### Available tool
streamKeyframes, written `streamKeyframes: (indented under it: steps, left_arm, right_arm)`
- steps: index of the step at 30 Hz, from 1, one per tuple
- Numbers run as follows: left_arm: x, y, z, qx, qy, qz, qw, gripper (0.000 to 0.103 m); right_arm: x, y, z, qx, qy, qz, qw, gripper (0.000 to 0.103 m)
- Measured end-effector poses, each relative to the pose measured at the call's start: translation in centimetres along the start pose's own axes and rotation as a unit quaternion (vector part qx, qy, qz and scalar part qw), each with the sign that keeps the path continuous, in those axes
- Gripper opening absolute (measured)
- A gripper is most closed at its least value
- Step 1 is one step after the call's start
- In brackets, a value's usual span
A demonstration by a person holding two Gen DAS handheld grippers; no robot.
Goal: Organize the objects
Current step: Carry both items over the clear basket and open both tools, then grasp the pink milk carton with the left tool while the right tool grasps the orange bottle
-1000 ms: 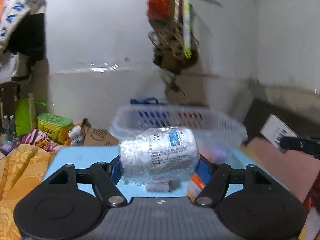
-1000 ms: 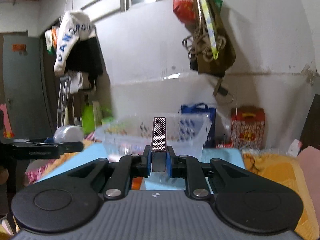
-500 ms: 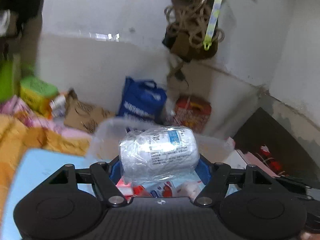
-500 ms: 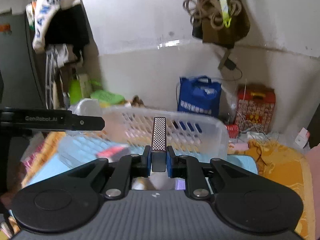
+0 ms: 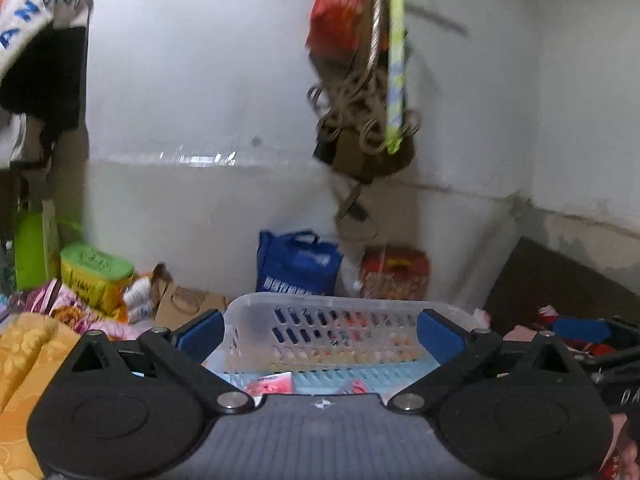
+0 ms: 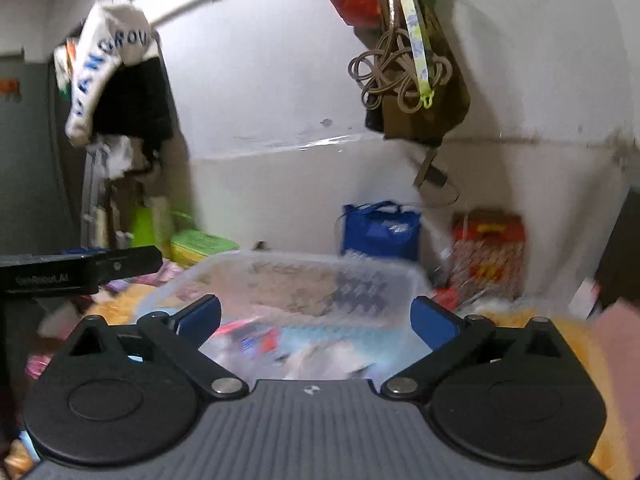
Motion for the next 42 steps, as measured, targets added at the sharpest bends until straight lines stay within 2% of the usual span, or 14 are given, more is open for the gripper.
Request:
streamKeyframes:
  steps: [2,3,6,9,12,17,20,25,26,27,29,33,35,42]
  left_arm:
    - [-1.2,-2.2,-0.4,-0.014,-0.007,-0.001,0.9999,0.103]
    - [-1.4,-3.6,-0.6,-0.018,-0.012,-0.012,0.9997,0.103]
    - [-0.3,-7.6,-0.7,-0.010,0.000,-0.043,0.9990,0.103]
    - [2.3,-9.6,0.0,0.020,0.018,-0.098,0.9948,0.102]
    - [3.6,-10.1,0.1,0.029,0.051,-0.106,0.9926,0.102]
    - [5.9,-10.1,-0.6,0.013,0.067,-0.121,0.9903,0.101]
    - [7.2,-10.4,-0.5,0.001,0.072,-0.125,0.9895,0.097]
    - [8.2,-10.4,-0.1,0.001,0.060,-0.130,0.9897,0.074]
    - [8.1,-10.5,0.0,0.005,0.059,-0.129,0.9899,0.067]
    - [7.9,-10.6,0.1,0.010,0.058,-0.126,0.9903,0.054]
    - [7.4,-10.7,0.4,0.019,0.073,-0.123,0.9896,0.054]
    - [6.6,-11.2,-0.4,0.019,0.071,-0.118,0.9903,0.054]
    - [6.2,-11.4,-1.0,0.016,0.070,-0.116,0.9907,0.054]
    - [4.7,-12.0,-2.0,0.021,0.073,-0.111,0.9910,0.054]
  right_arm:
    - [-0.4,-2.7,-0.1,0.015,0.029,-0.020,0.999,0.103]
    - [-0.2,-4.4,-0.1,0.020,0.030,-0.036,0.999,0.103]
    - [1.6,-8.4,-0.2,0.025,0.009,-0.078,0.997,0.103]
    - [2.8,-9.8,-0.2,0.000,-0.018,-0.099,0.995,0.103]
    - [2.8,-9.4,0.5,0.018,-0.011,-0.093,0.995,0.103]
    - [2.8,-9.4,0.2,0.009,0.008,-0.089,0.996,0.103]
    - [3.0,-10.0,-0.7,-0.007,0.013,-0.091,0.996,0.102]
    - [3.9,-10.8,-2.1,-0.037,0.013,-0.099,0.994,0.096]
    - [4.1,-10.9,-2.3,-0.043,0.012,-0.098,0.994,0.095]
    - [4.4,-10.9,-2.6,-0.048,0.010,-0.099,0.994,0.095]
    - [4.8,-10.9,-3.2,-0.052,0.011,-0.099,0.994,0.092]
    - [5.7,-10.6,-4.4,-0.064,0.000,-0.090,0.994,0.091]
    - [6.4,-10.3,-4.9,-0.064,-0.004,-0.091,0.994,0.084]
    - [7.7,-10.3,-6.4,-0.081,-0.019,-0.099,0.992,0.074]
Point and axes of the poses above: each gripper's, at about its wrist camera, not at the fingertips, and x roughly the way its jaws point, z to its right, y to its top, the point moved 1 cm from there along x, roughly the way its jaws point, and after that the axes turned 11 degrees about -z, right-handed, at the moved point
